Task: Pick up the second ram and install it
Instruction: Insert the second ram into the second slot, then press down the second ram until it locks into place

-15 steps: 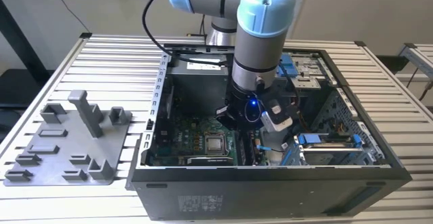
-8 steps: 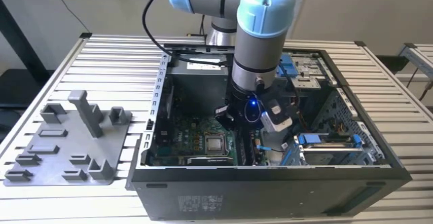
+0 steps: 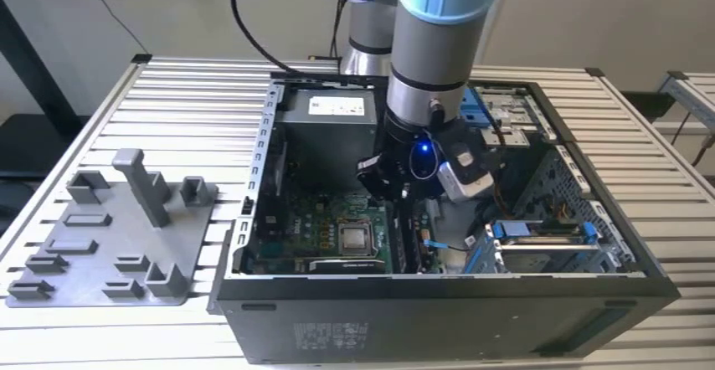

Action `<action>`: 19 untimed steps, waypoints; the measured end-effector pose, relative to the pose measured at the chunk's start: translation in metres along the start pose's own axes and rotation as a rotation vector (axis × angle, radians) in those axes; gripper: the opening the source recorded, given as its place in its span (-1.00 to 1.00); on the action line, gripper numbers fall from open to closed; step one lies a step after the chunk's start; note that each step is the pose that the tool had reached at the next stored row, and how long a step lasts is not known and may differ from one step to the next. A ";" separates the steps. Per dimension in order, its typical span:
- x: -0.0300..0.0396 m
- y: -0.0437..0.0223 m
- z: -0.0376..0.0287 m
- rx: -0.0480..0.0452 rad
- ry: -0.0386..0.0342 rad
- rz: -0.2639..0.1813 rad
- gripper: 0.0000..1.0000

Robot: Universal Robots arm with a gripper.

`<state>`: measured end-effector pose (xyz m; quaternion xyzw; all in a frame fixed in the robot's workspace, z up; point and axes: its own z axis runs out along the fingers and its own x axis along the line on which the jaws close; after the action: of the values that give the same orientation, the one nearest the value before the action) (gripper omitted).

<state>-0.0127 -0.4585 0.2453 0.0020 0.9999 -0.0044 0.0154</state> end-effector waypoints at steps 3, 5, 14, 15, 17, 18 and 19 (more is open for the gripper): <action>-0.0001 0.0000 -0.0022 -0.0002 0.0000 0.000 -0.44; -0.0001 0.0000 -0.0022 -0.0003 -0.0001 0.000 -0.44; -0.0001 0.0000 -0.0023 -0.0001 -0.0002 0.000 -0.79; -0.0001 0.0000 -0.0022 -0.0001 -0.0004 0.000 -0.79; -0.0001 0.0000 -0.0022 -0.0001 -0.0006 0.000 -0.79; -0.0001 0.0000 -0.0023 -0.0001 -0.0006 0.000 -0.79; -0.0001 0.0000 -0.0023 -0.0001 -0.0006 0.000 -0.79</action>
<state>-0.0127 -0.4585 0.2476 0.0021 0.9999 -0.0043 0.0157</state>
